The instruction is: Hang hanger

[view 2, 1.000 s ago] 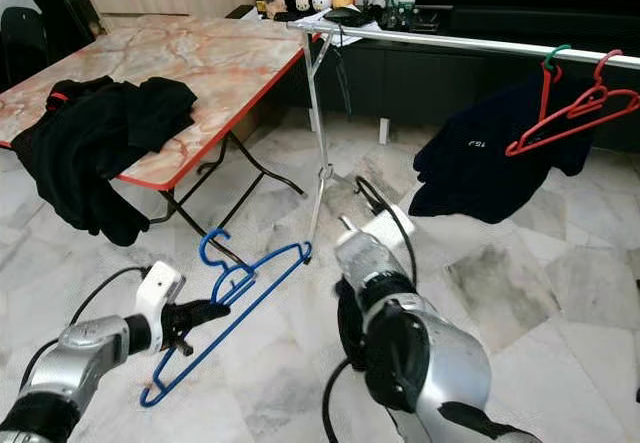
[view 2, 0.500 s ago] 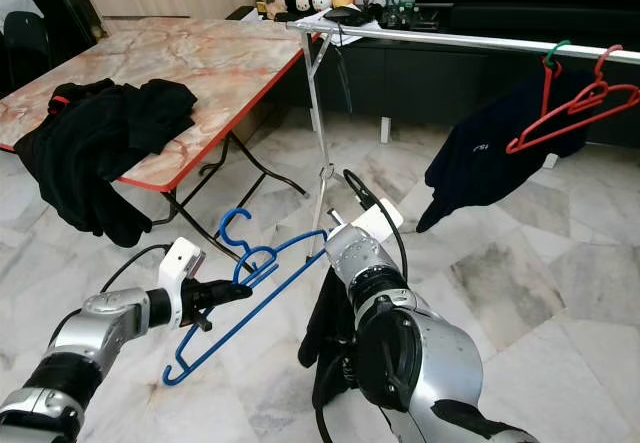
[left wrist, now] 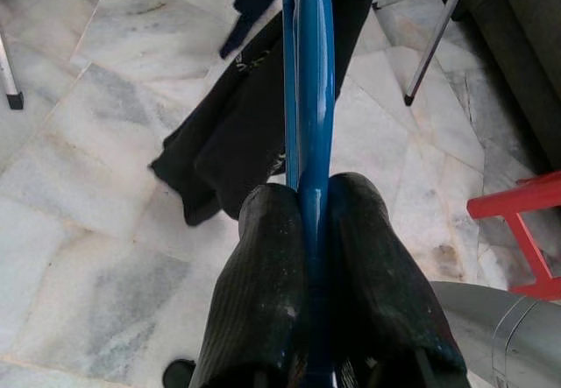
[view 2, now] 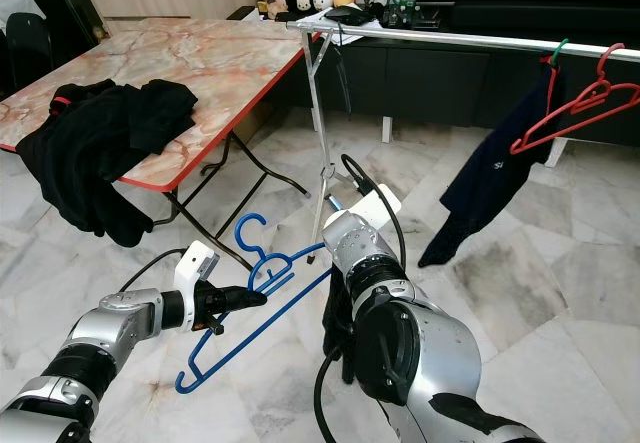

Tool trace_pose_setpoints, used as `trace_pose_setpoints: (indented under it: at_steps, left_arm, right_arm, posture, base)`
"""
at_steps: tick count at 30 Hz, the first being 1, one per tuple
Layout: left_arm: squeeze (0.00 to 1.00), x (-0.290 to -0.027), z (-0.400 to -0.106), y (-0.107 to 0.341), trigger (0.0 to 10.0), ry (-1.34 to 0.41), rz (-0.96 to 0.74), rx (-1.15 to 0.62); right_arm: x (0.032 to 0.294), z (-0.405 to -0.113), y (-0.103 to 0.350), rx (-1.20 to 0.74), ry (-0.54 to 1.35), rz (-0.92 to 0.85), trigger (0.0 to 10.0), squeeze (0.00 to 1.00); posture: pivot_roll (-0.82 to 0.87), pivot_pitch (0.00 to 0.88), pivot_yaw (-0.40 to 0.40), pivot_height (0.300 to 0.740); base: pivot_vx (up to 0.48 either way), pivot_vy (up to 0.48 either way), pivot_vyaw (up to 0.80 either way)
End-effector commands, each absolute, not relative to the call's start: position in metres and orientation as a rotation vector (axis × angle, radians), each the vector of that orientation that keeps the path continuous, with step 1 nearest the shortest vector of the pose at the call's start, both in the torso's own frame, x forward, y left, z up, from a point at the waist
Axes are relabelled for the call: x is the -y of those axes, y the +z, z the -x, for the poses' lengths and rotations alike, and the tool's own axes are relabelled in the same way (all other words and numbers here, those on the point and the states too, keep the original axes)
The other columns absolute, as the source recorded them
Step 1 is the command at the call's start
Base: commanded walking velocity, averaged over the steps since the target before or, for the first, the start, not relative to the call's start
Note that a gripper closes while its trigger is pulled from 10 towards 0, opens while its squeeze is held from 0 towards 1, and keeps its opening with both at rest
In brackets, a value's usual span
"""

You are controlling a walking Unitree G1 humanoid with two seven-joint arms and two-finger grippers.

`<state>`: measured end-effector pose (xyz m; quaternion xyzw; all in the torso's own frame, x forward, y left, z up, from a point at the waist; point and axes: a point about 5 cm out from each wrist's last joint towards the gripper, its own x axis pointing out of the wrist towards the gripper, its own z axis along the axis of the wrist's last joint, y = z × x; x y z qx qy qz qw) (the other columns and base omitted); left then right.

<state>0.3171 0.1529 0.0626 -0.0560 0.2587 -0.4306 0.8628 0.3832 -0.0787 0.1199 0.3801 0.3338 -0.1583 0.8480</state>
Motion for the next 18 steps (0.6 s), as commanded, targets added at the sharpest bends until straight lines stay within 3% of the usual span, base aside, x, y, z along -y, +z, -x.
trace_pose_setpoints:
  at_steps: [1,18]
  left_arm:
    - [0.0,-0.156,-0.3182,0.0637,10.0,-0.902,0.111,-0.552]
    - [0.0,-0.156,-0.3182,0.0637,10.0,-0.902,0.111,-0.552]
  right_arm:
    - [0.0711,-0.389,0.1353,-0.654,-0.294,-0.805,10.0,0.0]
    - [0.0711,-0.389,0.1353,-0.654,-0.294,-0.805,10.0,0.0]
  posture:
    - [-0.12,0.0,0.167,0.74]
    - [-0.12,0.0,0.167,0.74]
  base:
    - [0.0,0.0,0.0]
    - [0.0,0.0,0.0]
